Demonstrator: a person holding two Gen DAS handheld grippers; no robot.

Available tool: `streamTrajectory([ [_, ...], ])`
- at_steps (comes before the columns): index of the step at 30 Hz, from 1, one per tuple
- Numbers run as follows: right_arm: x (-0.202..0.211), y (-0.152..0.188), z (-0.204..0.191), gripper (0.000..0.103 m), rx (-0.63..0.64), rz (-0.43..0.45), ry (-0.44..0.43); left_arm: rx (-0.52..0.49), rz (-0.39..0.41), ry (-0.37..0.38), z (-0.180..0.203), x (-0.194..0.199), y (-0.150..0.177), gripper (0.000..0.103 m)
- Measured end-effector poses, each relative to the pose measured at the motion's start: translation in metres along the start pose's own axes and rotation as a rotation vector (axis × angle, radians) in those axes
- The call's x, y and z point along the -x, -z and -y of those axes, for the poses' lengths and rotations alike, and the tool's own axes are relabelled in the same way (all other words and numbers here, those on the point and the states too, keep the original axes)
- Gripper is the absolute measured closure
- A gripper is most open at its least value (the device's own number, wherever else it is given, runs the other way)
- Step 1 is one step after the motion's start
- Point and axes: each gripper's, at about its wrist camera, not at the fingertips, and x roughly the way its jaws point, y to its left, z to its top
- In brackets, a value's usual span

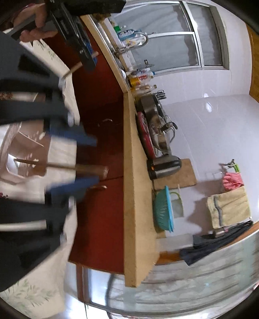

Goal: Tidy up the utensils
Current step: 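Open the right tool to drop its chopstick in the holder while the left tool opens too, then move the right tool back down to the chopsticks while the left tool follows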

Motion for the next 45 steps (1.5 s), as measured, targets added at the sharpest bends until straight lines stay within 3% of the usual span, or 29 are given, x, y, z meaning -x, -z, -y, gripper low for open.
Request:
streamTrajectory([
  [6,0.016,-0.008,-0.005,0.032,0.062,0.045,0.054,-0.040,0.024,-0.031,0.005,0.014,-0.004,0.031],
  [9,0.029,-0.012,-0.008,0.029,0.090,0.063,0.075,-0.057,0.033,-0.046,0.008,0.025,-0.003,0.024],
  [18,0.091,0.007,-0.023,0.029,0.125,0.098,0.105,-0.064,0.052,-0.079,0.012,0.071,0.018,0.024],
  [23,0.122,0.049,-0.033,0.029,0.116,0.074,0.094,-0.062,0.053,-0.103,0.013,0.102,0.051,0.024],
  [25,0.134,0.072,-0.037,0.031,0.112,0.066,0.089,-0.058,0.054,-0.112,0.014,0.116,0.070,0.024],
  [33,0.161,0.163,-0.049,0.059,0.093,-0.019,0.031,-0.081,0.003,-0.151,0.021,0.147,0.138,0.024],
  [45,0.147,0.252,-0.058,0.080,0.124,-0.214,-0.058,-0.061,-0.115,-0.167,0.023,0.155,0.211,0.033],
])
